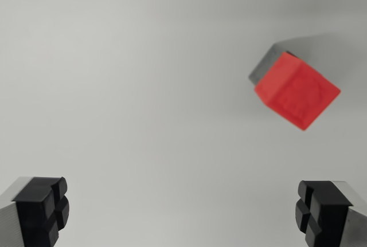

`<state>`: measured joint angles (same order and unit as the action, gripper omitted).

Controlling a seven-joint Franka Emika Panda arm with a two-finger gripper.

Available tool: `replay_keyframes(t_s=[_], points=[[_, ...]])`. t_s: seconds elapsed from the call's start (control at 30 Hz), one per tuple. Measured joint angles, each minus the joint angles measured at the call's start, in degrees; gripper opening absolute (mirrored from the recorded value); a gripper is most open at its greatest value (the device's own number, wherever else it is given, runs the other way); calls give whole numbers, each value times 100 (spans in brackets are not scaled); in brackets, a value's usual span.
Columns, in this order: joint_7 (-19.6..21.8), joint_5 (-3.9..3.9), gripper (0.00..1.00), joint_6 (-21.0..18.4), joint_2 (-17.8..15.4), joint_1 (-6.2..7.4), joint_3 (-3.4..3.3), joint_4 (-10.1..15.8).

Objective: Destack cube

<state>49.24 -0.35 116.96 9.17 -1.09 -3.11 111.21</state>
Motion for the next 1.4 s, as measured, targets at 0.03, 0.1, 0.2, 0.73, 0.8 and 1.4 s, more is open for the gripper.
replay_keyframes(t_s=[0.03,0.1,0.2,0.73,0.8,1.4], points=[[0,0,100,0,0,0,0,0],[0,0,100,0,0,0,0,0],[0,0,100,0,0,0,0,0],[80,1,100,91,2,-19,-33,82],[104,2,100,122,4,-24,-43,110],[554,71,100,706,109,-134,-238,519]])
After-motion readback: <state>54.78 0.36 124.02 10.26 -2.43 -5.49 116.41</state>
